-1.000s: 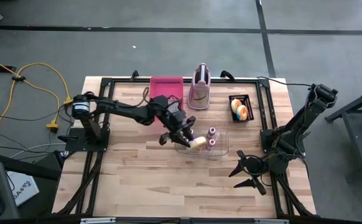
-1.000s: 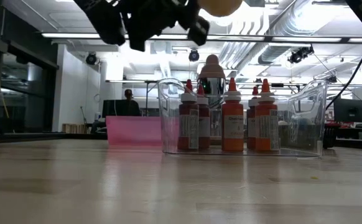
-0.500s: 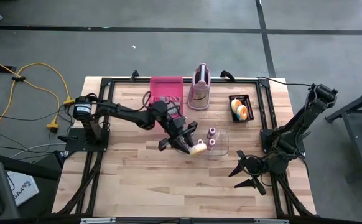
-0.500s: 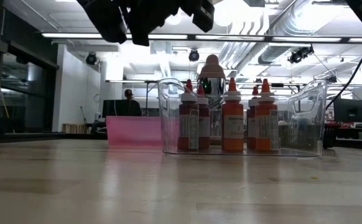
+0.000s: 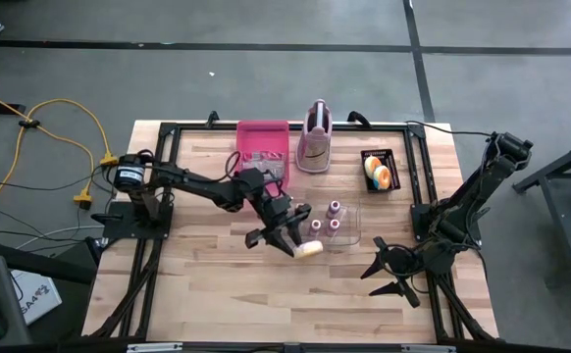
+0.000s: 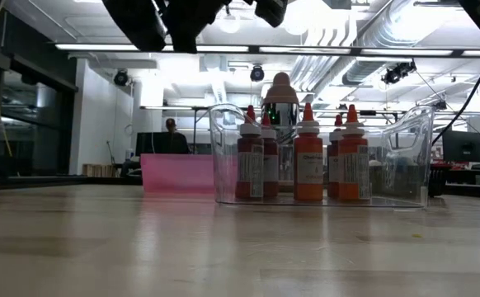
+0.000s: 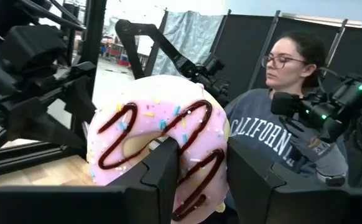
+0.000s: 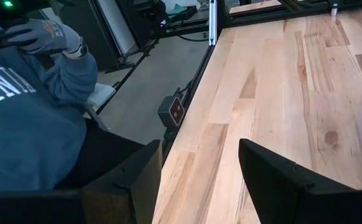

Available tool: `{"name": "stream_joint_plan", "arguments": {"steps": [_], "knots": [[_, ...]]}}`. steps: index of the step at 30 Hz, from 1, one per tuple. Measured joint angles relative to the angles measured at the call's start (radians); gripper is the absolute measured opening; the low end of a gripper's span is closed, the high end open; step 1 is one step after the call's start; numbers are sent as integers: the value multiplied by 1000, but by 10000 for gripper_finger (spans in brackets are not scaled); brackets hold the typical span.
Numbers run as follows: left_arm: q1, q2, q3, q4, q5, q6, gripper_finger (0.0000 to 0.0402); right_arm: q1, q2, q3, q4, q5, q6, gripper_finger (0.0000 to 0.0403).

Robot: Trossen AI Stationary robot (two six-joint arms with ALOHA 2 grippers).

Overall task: Pick & Place Food Item
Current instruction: Put the pink donut into the black bin

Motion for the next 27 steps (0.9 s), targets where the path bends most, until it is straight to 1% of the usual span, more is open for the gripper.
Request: {"name": "stream_joint_plan", "arguments": {"steps": [4,8,12,15,17,19,23,27], "knots": [[-9,0,0,0,0,-1,117,0,0,0,1,3,0,201],[-13,0,0,0,-1,-1,117,0,0,0,23,44,-3,201],[-13,0,0,0,-1,-1,117,-6,0,0,32,148,-4,201],[-13,0,0,0,-1,-1,117,-34,0,0,64,260,-85,201],[-13,0,0,0,-1,-2,117,-65,0,0,113,293,-140,201],[-13,0,0,2,-2,-2,117,-107,0,0,171,268,-183,201],[-13,0,0,32,-5,-4,117,-212,10,0,256,138,-276,201],[-14,-1,0,55,-5,-4,117,-311,53,0,344,8,-344,201]]}}
